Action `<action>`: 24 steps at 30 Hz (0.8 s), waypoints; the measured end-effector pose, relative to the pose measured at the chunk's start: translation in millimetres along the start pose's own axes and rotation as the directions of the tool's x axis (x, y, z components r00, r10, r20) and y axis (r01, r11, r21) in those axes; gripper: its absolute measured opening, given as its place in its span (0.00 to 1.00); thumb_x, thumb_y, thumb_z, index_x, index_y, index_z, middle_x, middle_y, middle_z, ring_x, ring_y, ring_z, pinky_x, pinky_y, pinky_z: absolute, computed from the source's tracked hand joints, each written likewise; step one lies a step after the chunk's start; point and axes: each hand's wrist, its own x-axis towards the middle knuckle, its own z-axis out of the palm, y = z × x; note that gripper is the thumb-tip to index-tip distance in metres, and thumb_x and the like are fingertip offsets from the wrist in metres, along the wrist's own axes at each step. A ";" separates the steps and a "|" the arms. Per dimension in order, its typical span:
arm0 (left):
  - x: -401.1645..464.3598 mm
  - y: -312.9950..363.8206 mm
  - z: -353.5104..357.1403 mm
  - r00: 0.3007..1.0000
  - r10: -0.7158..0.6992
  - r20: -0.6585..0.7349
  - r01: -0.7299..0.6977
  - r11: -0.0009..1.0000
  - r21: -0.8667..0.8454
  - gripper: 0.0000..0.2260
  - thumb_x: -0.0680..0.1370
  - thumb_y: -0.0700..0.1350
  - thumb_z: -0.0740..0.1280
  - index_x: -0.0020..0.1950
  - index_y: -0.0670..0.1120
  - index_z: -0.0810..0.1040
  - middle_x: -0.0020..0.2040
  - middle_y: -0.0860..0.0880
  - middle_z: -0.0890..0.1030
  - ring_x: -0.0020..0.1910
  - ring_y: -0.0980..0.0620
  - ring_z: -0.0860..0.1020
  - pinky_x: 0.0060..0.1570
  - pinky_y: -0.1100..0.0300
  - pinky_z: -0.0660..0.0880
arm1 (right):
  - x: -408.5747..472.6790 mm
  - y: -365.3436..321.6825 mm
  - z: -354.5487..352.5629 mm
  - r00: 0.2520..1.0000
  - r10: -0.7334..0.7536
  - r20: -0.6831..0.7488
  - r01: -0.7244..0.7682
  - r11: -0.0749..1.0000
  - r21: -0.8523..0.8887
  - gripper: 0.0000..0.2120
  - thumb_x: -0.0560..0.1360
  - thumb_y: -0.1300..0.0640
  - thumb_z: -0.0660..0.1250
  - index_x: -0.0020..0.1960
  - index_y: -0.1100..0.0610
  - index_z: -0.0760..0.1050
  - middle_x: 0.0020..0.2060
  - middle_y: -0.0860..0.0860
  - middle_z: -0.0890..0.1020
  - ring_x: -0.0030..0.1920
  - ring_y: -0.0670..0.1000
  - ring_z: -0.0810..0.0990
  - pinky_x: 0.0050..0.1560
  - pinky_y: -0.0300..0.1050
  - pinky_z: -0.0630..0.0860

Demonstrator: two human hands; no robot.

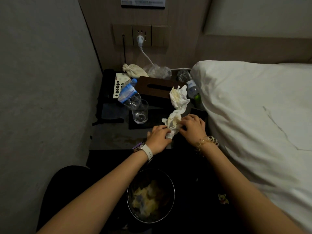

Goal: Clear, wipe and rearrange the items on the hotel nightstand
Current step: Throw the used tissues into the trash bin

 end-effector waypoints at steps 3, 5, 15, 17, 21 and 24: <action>-3.4 -5.5 1.0 0.999 0.021 -0.034 -0.022 0.999 -0.035 0.20 0.78 0.47 0.65 0.70 0.49 0.71 0.71 0.52 0.69 0.72 0.49 0.61 0.62 0.48 0.60 | -7.1 -4.1 -1.0 0.997 -0.043 -0.063 0.047 0.997 0.066 0.13 0.77 0.55 0.64 0.60 0.53 0.79 0.63 0.48 0.76 0.71 0.51 0.63 0.69 0.49 0.54; -11.0 -10.4 -1.2 0.989 0.045 -0.143 -0.060 0.993 -0.098 0.17 0.78 0.47 0.65 0.67 0.49 0.74 0.67 0.53 0.73 0.69 0.51 0.65 0.57 0.51 0.61 | -14.5 -10.0 -4.2 0.988 -0.060 -0.140 0.081 0.986 0.147 0.12 0.76 0.55 0.66 0.58 0.53 0.81 0.60 0.48 0.79 0.68 0.51 0.67 0.66 0.47 0.56; -45.3 -24.0 -26.5 0.909 0.091 -0.407 -0.251 0.899 -0.359 0.13 0.77 0.36 0.68 0.61 0.39 0.79 0.59 0.47 0.78 0.59 0.55 0.75 0.55 0.79 0.65 | -3.5 -30.5 -21.8 0.971 -0.042 -0.235 0.114 0.948 0.298 0.08 0.73 0.60 0.67 0.50 0.56 0.83 0.50 0.55 0.81 0.52 0.56 0.79 0.55 0.54 0.74; -45.9 -26.8 -29.1 0.920 0.083 -0.383 -0.231 0.904 -0.360 0.15 0.77 0.37 0.67 0.64 0.39 0.78 0.62 0.49 0.76 0.62 0.57 0.72 0.56 0.81 0.62 | 17.1 -23.1 -23.1 0.973 0.004 -0.229 0.051 0.971 0.233 0.10 0.74 0.58 0.66 0.54 0.56 0.81 0.56 0.57 0.76 0.56 0.59 0.75 0.57 0.54 0.73; -45.7 -32.4 -31.9 0.943 0.075 -0.323 -0.199 0.907 -0.372 0.19 0.79 0.39 0.66 0.70 0.42 0.73 0.68 0.52 0.72 0.68 0.56 0.69 0.64 0.69 0.63 | 58.2 -7.6 -26.4 0.993 0.104 -0.063 -0.101 0.994 0.050 0.18 0.76 0.53 0.65 0.67 0.48 0.75 0.73 0.58 0.63 0.70 0.64 0.62 0.69 0.53 0.61; -43.0 -36.8 -34.6 0.952 0.080 -0.296 -0.198 0.898 -0.393 0.20 0.79 0.40 0.66 0.72 0.44 0.71 0.69 0.53 0.70 0.69 0.55 0.69 0.68 0.61 0.66 | 78.1 -3.3 -25.3 0.991 0.119 0.052 -0.117 0.992 -0.043 0.20 0.78 0.50 0.64 0.69 0.45 0.72 0.77 0.56 0.57 0.74 0.64 0.56 0.73 0.52 0.55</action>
